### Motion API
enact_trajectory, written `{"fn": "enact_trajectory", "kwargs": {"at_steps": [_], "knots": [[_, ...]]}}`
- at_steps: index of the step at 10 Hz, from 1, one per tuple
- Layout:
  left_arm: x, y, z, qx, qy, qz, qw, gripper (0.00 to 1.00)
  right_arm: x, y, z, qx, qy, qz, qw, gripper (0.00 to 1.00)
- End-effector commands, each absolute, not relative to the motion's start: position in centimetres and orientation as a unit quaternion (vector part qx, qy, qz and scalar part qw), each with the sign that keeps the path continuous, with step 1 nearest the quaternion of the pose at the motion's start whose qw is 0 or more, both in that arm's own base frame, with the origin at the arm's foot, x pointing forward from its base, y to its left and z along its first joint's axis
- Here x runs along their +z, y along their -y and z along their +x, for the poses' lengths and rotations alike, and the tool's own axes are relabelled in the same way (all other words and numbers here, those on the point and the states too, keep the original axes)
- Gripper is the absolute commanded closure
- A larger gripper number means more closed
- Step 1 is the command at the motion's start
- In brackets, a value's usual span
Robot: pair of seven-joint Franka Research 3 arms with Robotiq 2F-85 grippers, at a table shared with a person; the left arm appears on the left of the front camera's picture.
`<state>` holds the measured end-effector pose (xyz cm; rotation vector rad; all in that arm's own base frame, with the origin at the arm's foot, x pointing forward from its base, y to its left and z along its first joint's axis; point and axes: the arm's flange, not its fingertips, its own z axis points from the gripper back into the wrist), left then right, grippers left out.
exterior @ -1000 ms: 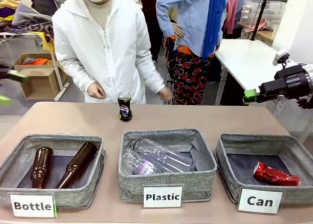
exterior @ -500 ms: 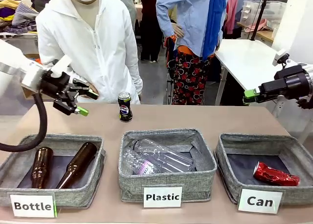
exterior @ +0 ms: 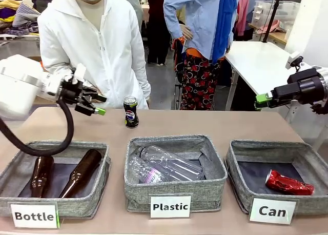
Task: Sort the can waste into the basket.
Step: Pick up the can waste from the table and place it in the right Fabric basket.
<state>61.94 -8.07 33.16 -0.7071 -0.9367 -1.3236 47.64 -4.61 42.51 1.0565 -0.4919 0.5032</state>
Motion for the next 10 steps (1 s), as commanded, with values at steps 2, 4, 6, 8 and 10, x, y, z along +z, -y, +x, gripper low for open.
{"fn": "enact_trajectory", "kwargs": {"at_steps": [2,4,6,8,10], "knots": [[31.1,11.7,65.7,-0.566,0.398,-0.31,0.652,0.0,42.9,4.6,47.6,0.238,0.23,0.492,0.805,0.0],[29.3,13.2,66.4,-0.566,0.39,-0.316,0.654,0.0,42.9,4.6,47.6,0.238,0.23,0.492,0.805,0.0],[28.1,14.2,66.5,-0.573,0.379,-0.329,0.648,0.0,42.9,4.6,47.6,0.238,0.23,0.492,0.805,0.0],[27.3,15.1,66.7,-0.579,0.379,-0.33,0.642,0.0,42.9,4.6,47.6,0.238,0.23,0.492,0.805,0.0],[26.8,16.2,67.2,-0.58,0.371,-0.352,0.634,0.0,42.9,4.6,47.6,0.238,0.23,0.492,0.805,0.0]]}}
